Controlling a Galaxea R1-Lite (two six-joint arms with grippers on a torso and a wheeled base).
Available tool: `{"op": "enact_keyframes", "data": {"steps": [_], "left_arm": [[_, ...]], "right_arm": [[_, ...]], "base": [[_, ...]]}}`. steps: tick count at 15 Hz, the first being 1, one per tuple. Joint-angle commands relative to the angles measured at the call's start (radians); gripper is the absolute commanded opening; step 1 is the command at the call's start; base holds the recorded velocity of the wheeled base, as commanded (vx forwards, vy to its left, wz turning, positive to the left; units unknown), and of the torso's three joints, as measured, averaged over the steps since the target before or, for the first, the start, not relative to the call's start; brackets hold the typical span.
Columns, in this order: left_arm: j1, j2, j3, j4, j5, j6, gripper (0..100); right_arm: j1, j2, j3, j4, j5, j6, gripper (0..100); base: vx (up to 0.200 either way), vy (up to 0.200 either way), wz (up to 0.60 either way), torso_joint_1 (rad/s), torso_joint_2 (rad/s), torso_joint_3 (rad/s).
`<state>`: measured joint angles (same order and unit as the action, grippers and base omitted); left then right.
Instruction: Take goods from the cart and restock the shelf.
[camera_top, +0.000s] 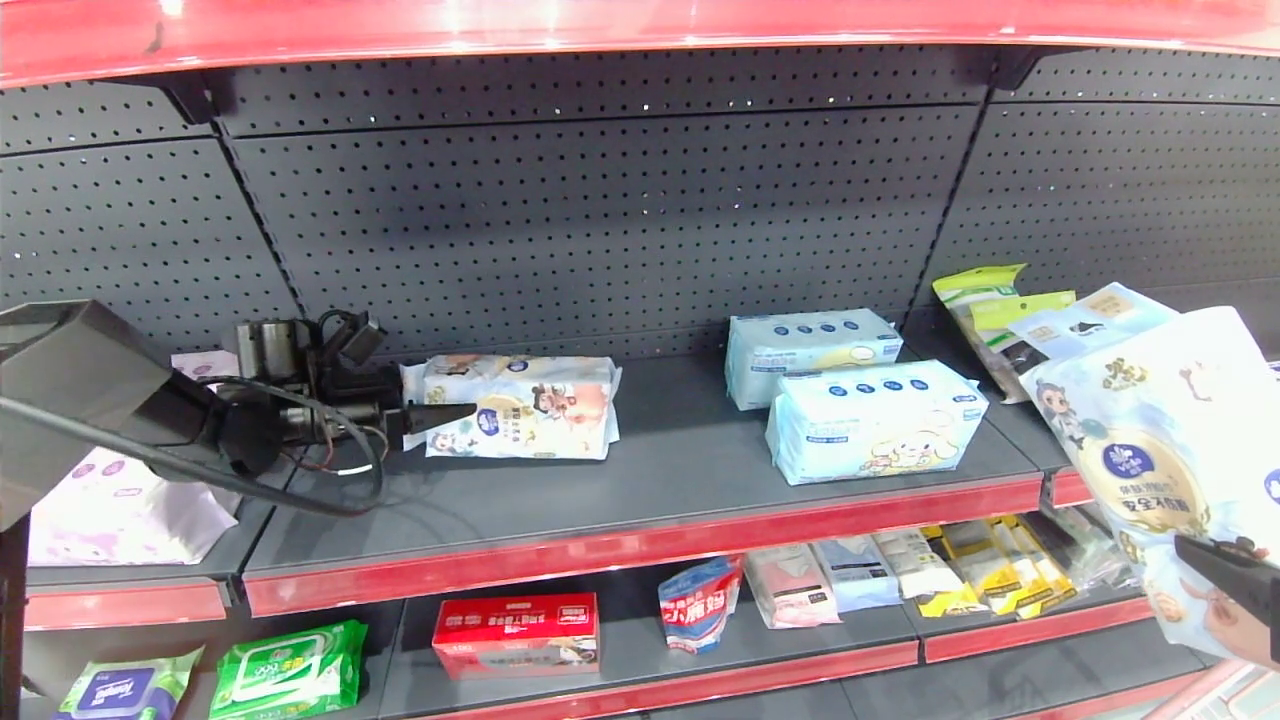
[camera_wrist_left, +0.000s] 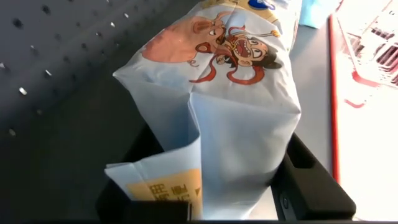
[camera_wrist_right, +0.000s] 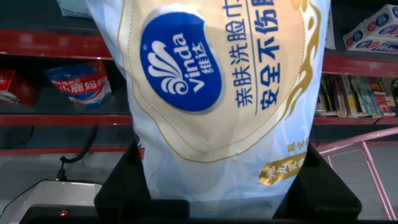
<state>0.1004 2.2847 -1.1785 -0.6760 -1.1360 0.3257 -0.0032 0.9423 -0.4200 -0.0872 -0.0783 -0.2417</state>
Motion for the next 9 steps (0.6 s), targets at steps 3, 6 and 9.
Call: {"op": "enact_keyframes", "data": {"steps": [3,6,9], "left_arm": [[0.03,-0.102,0.16,-0.06,-0.013,0.001,0],[0.059,-0.145,0.231,-0.066,-0.028,0.006,0],[0.088,-0.163,0.326,-0.122,-0.054,0.03,0]], "right_arm": [[0.0,0.018,-0.01,0.0,0.0,0.001,0],[0.0,0.019,-0.01,0.0,0.002,-0.001,0],[0.0,0.021,-0.017,0.001,0.002,-0.001,0]], "base": [[0.0,0.0,0.0,0.0,0.0,0.0],[0.0,0.0,0.0,0.0,0.0,0.0],[0.0,0.0,0.0,0.0,0.0,0.0]]}}
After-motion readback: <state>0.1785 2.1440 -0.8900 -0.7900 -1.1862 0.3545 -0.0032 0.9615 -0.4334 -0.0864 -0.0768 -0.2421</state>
